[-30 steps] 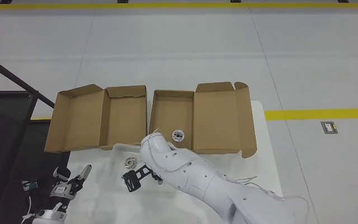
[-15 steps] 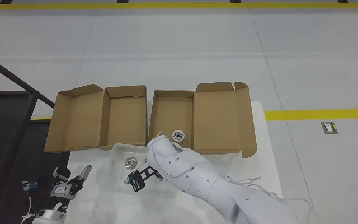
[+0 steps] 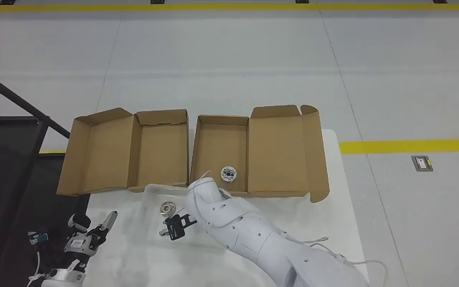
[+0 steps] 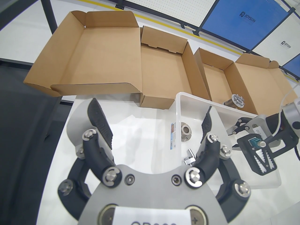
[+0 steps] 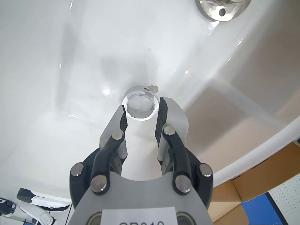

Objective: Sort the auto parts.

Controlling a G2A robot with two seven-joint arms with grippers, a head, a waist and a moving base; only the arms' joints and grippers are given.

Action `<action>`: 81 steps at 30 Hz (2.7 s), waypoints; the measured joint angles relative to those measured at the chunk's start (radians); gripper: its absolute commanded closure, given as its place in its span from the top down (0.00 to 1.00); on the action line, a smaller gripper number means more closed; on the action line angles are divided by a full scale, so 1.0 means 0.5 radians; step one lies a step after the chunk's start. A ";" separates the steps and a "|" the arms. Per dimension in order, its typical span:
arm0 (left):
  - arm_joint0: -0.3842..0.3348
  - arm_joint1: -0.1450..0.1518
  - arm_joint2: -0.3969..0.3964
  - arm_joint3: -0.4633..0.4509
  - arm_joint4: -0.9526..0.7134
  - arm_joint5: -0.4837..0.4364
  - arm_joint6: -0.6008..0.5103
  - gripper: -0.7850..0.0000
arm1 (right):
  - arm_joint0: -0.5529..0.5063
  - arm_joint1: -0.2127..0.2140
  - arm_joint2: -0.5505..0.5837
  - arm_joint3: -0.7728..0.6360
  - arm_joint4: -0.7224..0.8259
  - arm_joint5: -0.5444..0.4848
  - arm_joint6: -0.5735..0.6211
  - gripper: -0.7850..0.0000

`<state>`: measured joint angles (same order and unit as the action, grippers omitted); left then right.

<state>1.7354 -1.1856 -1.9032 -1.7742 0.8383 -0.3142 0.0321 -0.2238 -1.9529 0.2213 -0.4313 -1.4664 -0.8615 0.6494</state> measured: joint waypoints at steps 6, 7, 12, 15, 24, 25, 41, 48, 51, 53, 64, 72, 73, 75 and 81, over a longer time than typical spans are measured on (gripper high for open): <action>0.000 0.000 0.000 0.000 0.000 0.000 0.000 1.00 | -0.009 -0.056 0.026 0.096 0.031 0.083 0.055 0.38; 0.000 0.000 0.000 0.000 0.000 0.000 0.000 1.00 | -0.011 -0.066 0.029 0.116 0.030 0.114 0.056 0.39; 0.000 0.000 0.000 0.000 0.000 0.000 0.000 1.00 | -0.015 -0.103 0.042 0.188 0.029 0.208 0.078 0.36; 0.000 0.000 0.000 0.000 0.000 0.000 0.000 1.00 | -0.017 -0.119 0.047 0.213 0.038 0.233 0.104 0.38; 0.000 0.000 0.000 0.000 0.000 0.000 0.000 1.00 | -0.022 -0.124 0.036 0.248 0.085 0.221 0.130 0.37; 0.000 0.000 0.000 0.000 0.000 0.000 0.000 1.00 | -0.024 -0.125 0.032 0.249 0.087 0.210 0.131 0.37; 0.000 0.000 0.000 0.000 0.000 0.000 0.000 1.00 | 0.000 -0.127 -0.009 0.321 0.147 0.129 0.056 0.36; 0.000 0.000 0.000 0.000 0.000 0.000 0.000 1.00 | 0.001 -0.127 -0.017 0.358 0.175 0.153 0.004 0.36; 0.000 0.000 0.000 0.000 0.000 0.000 0.000 1.00 | 0.004 -0.128 -0.023 0.370 0.184 0.141 -0.005 0.35; 0.000 0.000 0.000 0.000 0.000 0.000 0.000 1.00 | 0.004 -0.128 -0.026 0.378 0.193 0.137 -0.010 0.35; 0.000 0.000 0.000 0.000 0.000 0.000 0.000 1.00 | 0.008 -0.132 -0.054 0.406 0.239 0.015 -0.003 0.15; 0.000 0.000 0.000 0.000 0.000 0.000 0.000 1.00 | 0.011 -0.135 -0.065 0.412 0.286 0.016 0.043 0.00; 0.000 0.000 0.000 0.000 0.000 0.000 0.000 1.00 | 0.012 -0.135 -0.066 0.407 0.286 0.015 0.043 0.00; 0.000 0.000 0.000 0.000 0.000 0.000 0.000 1.00 | 0.017 -0.134 -0.070 0.386 0.270 0.008 0.013 0.00; 0.000 0.000 0.000 0.000 0.000 0.000 0.000 1.00 | 0.060 -0.121 -0.104 0.287 0.068 -0.013 -0.295 0.00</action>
<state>1.7354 -1.1856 -1.9032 -1.7742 0.8383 -0.3142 0.0321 -0.1936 -2.0132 0.1695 -0.2877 -1.4324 -0.8680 0.5017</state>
